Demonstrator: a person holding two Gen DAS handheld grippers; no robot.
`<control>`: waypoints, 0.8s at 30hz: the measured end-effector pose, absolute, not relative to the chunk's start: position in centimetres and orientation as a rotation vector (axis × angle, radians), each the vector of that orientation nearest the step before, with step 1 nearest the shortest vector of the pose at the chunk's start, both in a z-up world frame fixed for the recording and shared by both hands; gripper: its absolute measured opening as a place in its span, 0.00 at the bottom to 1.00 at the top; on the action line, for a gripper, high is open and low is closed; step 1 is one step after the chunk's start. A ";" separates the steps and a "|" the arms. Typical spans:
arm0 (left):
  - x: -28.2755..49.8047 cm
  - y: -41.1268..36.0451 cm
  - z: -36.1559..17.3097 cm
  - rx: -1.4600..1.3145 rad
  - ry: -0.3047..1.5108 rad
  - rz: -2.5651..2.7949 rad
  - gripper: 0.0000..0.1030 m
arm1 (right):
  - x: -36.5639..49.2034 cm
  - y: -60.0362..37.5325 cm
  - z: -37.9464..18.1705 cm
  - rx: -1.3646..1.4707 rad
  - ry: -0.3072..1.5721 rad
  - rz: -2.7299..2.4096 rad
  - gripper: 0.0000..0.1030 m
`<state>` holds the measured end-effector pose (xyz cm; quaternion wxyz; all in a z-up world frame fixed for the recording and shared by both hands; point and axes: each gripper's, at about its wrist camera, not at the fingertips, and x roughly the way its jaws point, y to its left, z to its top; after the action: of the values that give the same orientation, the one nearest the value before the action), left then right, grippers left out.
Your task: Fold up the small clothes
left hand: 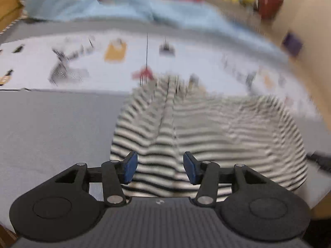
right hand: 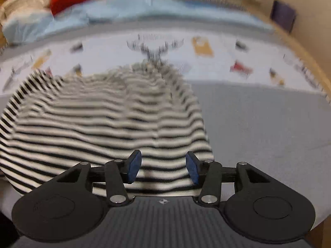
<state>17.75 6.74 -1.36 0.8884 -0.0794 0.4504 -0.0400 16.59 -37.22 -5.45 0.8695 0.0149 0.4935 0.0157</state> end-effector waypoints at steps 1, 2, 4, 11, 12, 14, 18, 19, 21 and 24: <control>16.9 7.2 -0.1 -0.184 0.895 -0.079 0.56 | 16.2 -36.9 -4.7 0.034 0.993 0.035 0.48; 15.8 7.8 1.2 -0.198 0.853 -0.076 0.58 | 15.7 -36.4 -4.0 0.037 0.955 0.038 0.48; 14.4 8.6 3.0 -0.210 0.816 -0.061 0.68 | 14.9 -35.3 -2.8 0.042 0.893 0.045 0.48; 9.7 10.1 4.7 -0.292 0.785 -0.087 0.71 | 13.7 -29.8 -1.4 0.044 0.786 0.106 0.48; 9.3 10.0 4.9 -0.277 0.770 -0.093 0.71 | 13.6 -28.9 -1.4 0.051 0.778 0.121 0.48; 8.5 9.9 5.1 -0.232 0.742 -0.076 0.71 | 13.4 -26.9 -1.2 0.065 0.765 0.153 0.48; 7.7 10.6 5.4 -0.214 0.700 -0.091 0.73 | 12.7 -22.2 -1.8 0.013 0.771 0.204 0.48; 7.7 11.0 5.5 -0.232 0.695 -0.090 0.74 | 12.6 -21.2 -1.8 0.003 0.774 0.214 0.48; 7.5 12.2 5.5 -0.292 0.684 -0.084 0.74 | 12.4 -19.6 -2.1 -0.016 0.782 0.231 0.48; 7.6 13.9 5.3 -0.396 0.678 -0.091 0.74 | 12.6 -17.5 -2.6 -0.037 0.800 0.277 0.48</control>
<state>7.60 13.87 5.32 0.9229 -0.1931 0.3300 -0.0446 12.55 -17.51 -2.58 0.9116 -0.0178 0.3880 0.1343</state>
